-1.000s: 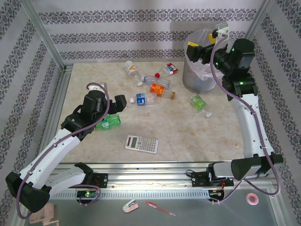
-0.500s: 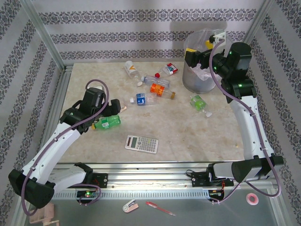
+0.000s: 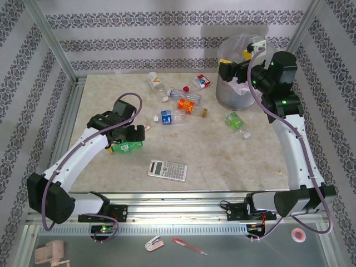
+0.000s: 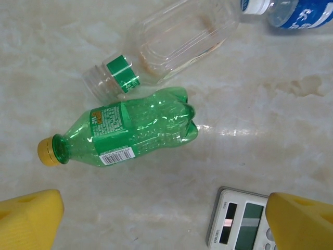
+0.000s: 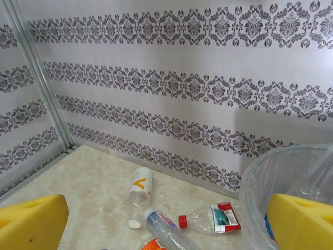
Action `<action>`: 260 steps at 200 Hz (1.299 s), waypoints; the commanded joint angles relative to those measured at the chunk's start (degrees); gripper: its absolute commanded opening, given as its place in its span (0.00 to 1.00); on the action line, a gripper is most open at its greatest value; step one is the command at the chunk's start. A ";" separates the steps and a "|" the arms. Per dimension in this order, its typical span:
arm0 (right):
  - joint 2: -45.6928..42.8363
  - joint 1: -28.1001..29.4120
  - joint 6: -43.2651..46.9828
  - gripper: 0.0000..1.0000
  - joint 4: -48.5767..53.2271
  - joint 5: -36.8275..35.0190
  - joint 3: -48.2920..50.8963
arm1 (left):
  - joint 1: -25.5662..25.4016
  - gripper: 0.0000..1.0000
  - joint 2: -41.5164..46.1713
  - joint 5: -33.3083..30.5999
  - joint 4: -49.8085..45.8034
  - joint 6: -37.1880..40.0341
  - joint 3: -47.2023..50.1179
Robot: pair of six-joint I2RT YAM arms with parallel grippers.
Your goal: Throw the plastic bottles in the bin
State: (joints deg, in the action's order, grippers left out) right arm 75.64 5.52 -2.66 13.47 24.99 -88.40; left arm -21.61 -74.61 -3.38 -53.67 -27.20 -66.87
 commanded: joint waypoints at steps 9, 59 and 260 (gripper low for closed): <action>-1.72 0.63 0.76 0.98 -0.29 0.96 0.91 | 3.80 1.00 -0.64 3.76 -1.22 -1.01 2.27; -1.90 0.51 1.07 0.98 -0.41 1.27 1.32 | 9.51 1.00 -1.85 6.66 1.21 -0.57 5.25; -2.21 0.62 1.71 0.98 0.24 2.94 1.30 | 14.66 0.93 -17.60 11.97 6.30 11.48 2.23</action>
State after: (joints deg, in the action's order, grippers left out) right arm 75.02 5.52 -1.69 13.61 26.48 -87.57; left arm -7.46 -91.59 6.48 -47.11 -17.78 -64.29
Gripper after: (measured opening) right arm 0.977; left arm 0.940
